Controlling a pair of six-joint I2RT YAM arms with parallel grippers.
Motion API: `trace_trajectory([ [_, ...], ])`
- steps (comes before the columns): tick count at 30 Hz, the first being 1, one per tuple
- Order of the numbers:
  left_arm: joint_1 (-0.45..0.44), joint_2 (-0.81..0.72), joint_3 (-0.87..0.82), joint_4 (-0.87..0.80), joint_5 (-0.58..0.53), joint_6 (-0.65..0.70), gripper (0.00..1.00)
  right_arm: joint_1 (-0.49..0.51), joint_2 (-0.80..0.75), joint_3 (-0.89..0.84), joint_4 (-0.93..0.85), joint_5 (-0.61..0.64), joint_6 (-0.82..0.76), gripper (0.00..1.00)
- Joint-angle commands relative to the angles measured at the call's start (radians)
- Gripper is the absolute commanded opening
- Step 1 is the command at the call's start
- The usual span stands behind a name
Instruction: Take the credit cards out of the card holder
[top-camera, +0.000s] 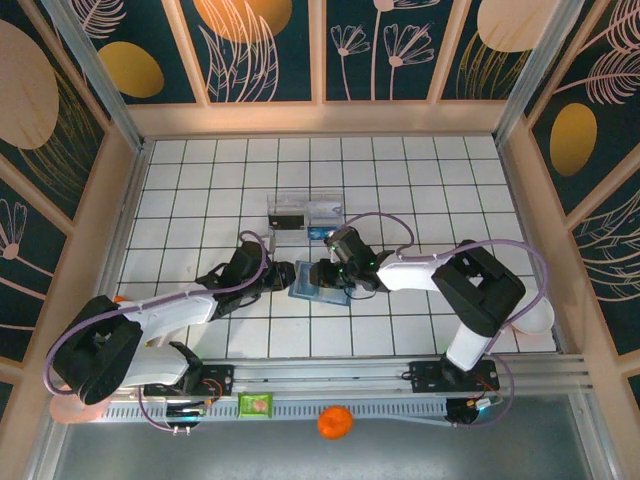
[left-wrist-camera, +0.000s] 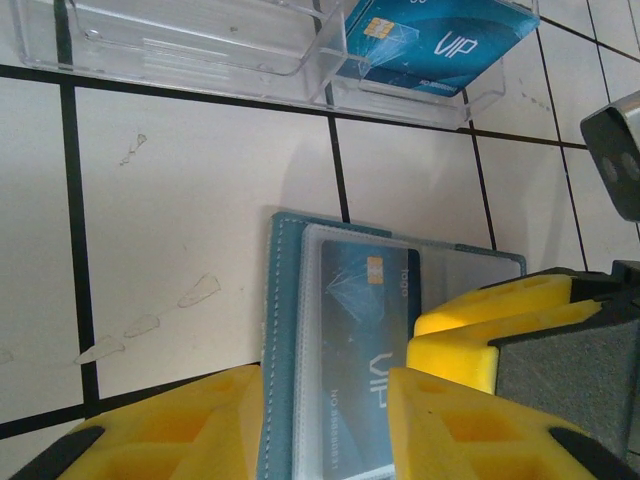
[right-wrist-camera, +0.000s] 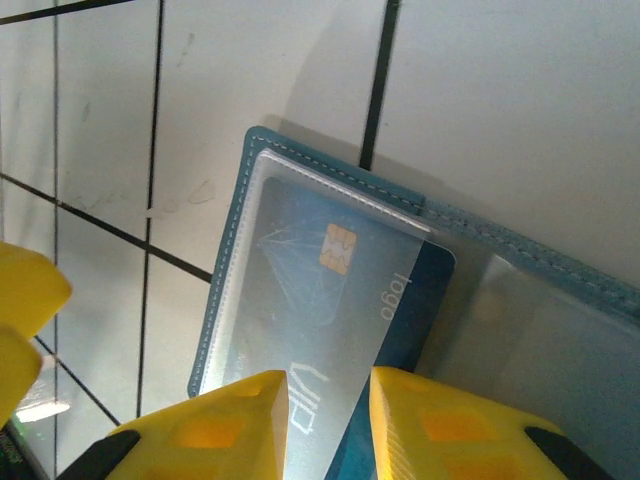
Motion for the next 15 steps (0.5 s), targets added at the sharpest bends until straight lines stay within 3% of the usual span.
trace_trajectory([
  [1,0.001,-0.014,-0.01,-0.01,-0.002,0.015,0.37,0.016,0.001,0.034,-0.088,0.093,-0.002,0.29],
  [9,0.002,-0.016,-0.002,-0.013,0.01,0.019,0.37,0.046,-0.037,0.042,-0.157,0.228,-0.024,0.3],
  [15,0.002,-0.001,0.026,0.001,0.063,0.043,0.33,0.068,-0.103,0.03,-0.126,0.255,-0.057,0.31],
])
